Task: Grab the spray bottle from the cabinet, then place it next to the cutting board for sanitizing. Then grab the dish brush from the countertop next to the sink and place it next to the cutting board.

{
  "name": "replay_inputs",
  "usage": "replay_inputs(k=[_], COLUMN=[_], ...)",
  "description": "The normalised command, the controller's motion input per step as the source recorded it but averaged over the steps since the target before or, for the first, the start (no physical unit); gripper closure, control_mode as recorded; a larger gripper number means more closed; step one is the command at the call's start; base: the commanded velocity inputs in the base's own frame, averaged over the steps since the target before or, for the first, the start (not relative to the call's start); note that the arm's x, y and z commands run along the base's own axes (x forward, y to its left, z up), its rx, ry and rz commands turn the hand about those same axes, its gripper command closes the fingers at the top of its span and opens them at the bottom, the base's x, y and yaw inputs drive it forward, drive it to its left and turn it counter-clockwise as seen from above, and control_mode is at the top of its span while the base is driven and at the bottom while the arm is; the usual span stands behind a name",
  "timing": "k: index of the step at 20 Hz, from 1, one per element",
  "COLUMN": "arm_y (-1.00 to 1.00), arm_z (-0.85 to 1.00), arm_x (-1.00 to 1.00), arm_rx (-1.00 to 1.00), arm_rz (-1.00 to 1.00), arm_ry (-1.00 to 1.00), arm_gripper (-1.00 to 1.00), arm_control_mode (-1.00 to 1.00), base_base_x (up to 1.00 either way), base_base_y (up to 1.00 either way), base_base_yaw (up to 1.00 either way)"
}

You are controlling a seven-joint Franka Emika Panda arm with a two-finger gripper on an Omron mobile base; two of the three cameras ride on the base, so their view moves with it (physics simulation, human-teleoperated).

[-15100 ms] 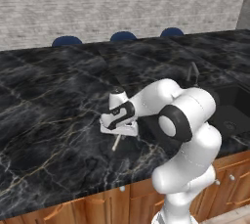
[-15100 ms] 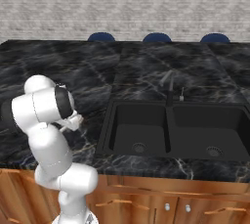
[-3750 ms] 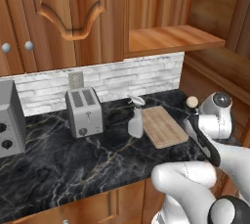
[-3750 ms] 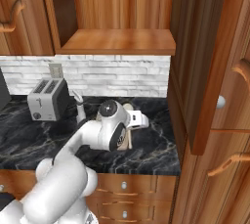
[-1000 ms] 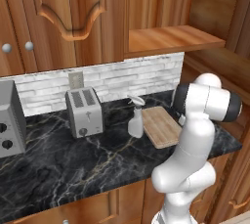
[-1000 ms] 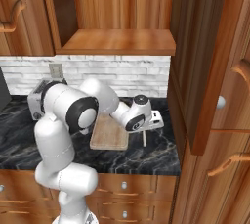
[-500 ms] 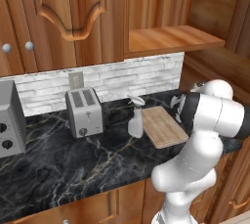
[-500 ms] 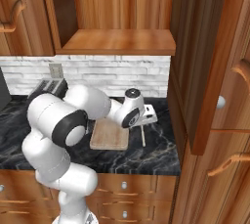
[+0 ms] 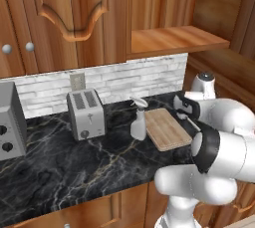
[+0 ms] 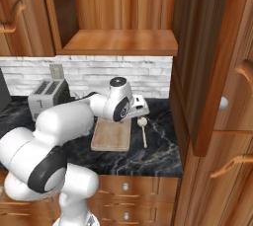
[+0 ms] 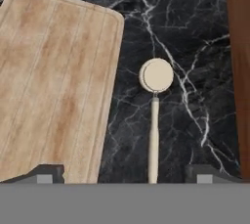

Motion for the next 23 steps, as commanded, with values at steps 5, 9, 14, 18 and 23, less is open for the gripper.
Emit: replay_inputs(k=[5,9,14,18,23], arm_y=[0.16,0.09,0.12,0.14,0.14], arm_z=[0.76,0.77,0.77,0.69,0.49], arm_x=[-0.53,-0.60,-0.58,-0.61,-0.85], arm_rx=[0.00,0.00,0.00,0.00,0.00], arm_rz=[0.00,0.00,0.00,0.00,0.00], arm_ry=[0.00,0.00,0.00,0.00,-0.07], arm_gripper=[-1.00,-1.00,-1.00,-1.00,-1.00], arm_control_mode=[-1.00,-1.00,-1.00,-1.00,-1.00], base_base_x=[0.00,0.00,0.00,0.00,0.00], base_base_y=[0.00,0.00,0.00,0.00,0.00], base_base_yaw=[0.00,0.00,0.00,0.00,0.00])
